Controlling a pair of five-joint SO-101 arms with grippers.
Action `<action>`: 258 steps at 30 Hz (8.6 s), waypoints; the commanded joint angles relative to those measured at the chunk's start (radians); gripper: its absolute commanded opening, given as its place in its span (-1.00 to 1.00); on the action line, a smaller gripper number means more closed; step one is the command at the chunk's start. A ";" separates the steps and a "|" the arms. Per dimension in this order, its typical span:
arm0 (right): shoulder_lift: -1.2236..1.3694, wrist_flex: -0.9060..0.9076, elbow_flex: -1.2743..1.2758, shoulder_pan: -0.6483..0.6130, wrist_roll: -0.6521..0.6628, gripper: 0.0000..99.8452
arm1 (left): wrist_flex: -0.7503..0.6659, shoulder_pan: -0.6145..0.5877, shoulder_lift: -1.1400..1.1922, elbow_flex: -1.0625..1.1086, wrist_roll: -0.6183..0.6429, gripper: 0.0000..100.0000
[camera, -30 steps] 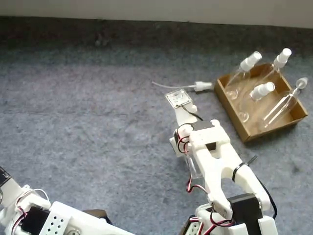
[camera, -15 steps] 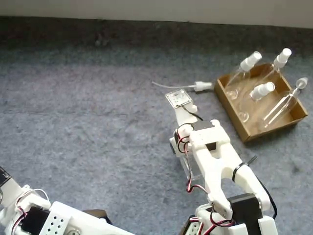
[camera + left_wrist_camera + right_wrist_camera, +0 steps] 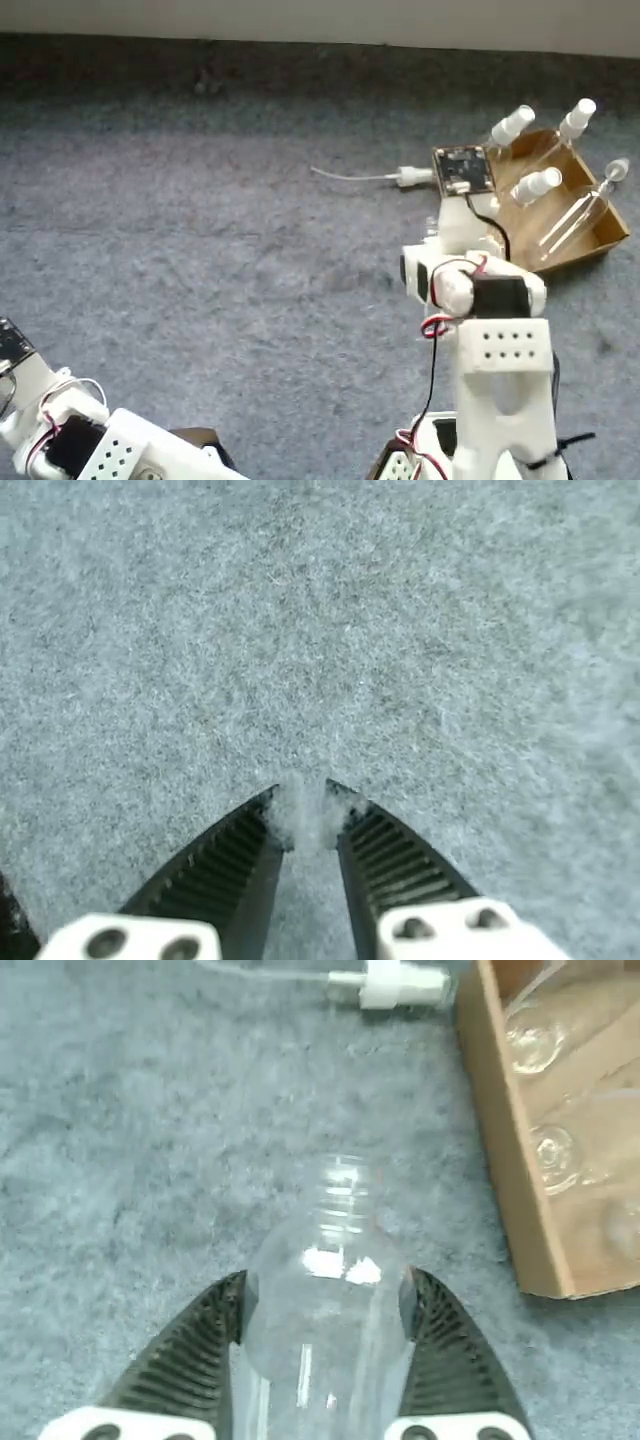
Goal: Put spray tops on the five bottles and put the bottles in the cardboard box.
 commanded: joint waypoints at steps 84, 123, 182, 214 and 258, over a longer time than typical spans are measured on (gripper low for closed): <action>-0.990 -0.305 0.677 0.389 -0.014 -0.92 | -1.398 1.739 1.977 -1.084 -0.588 -0.98; -0.990 -0.295 0.682 0.384 -0.014 -0.92 | -1.407 1.773 2.761 -2.008 -0.583 -0.64; -0.990 -0.297 0.734 0.383 -0.014 -0.92 | -0.425 1.636 2.385 -2.134 -0.390 -0.98; -0.990 -0.297 0.736 0.383 -0.014 -0.92 | -1.100 1.661 2.826 -2.296 -0.130 -0.60; -0.990 -0.295 0.736 0.381 -0.014 -0.92 | 0.006 1.596 3.349 -3.340 -0.137 -0.99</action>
